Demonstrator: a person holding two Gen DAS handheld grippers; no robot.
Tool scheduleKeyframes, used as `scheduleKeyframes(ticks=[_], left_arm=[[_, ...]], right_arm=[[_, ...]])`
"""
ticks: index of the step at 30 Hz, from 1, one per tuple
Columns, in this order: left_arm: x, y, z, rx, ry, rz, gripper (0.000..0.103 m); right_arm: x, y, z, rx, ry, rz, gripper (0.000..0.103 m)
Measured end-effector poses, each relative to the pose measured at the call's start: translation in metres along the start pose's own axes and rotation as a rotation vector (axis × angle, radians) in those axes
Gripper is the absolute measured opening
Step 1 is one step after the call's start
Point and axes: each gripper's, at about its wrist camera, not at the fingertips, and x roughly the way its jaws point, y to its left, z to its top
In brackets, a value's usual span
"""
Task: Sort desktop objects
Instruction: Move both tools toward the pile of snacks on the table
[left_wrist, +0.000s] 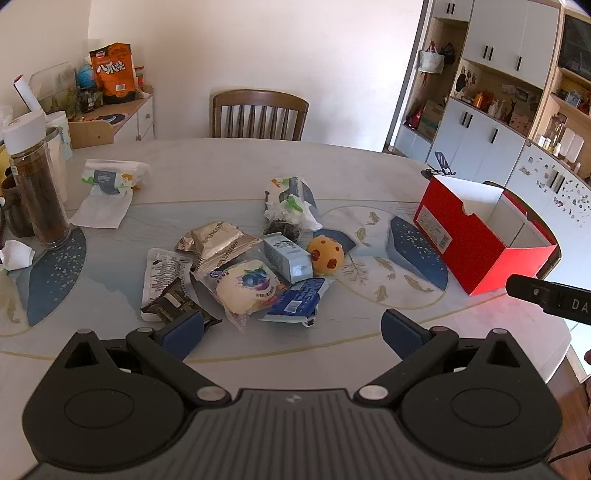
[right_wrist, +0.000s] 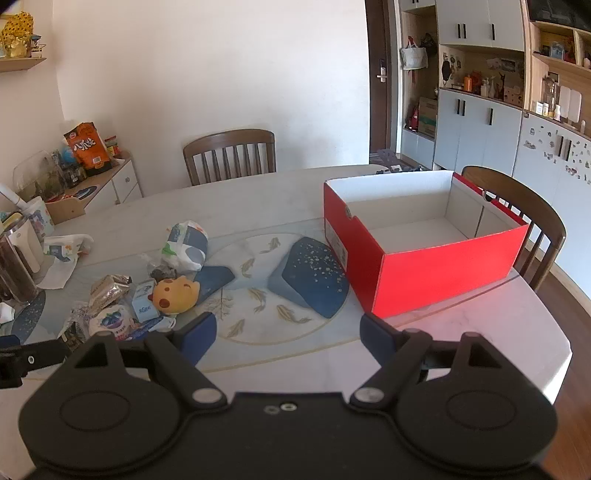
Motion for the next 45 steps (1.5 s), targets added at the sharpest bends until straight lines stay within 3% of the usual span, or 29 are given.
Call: scheduleKeyframes(ticks=[12, 29, 35, 45], left_arm=[[0.005, -0.015, 0.001, -0.009, -0.036, 0.046, 0.103], [0.02, -0.035, 0.01, -0.106, -0.102, 0.19, 0.103], [0.026, -0.021, 0.014, -0.109, -0.1, 0.186, 0.103], [0.045, 0.031, 0.017, -0.055, -0.071, 0.116, 0.103]], right_arm=[[0.004, -0.012, 0.005, -0.029, -0.011, 0.027, 0.085], [0.026, -0.036, 0.029, -0.199, -0.038, 0.215, 0.085], [0.032, -0.019, 0.037, -0.219, -0.041, 0.243, 0.085], [0.057, 0.033, 0.04, -0.185, -0.013, 0.247, 0.085]])
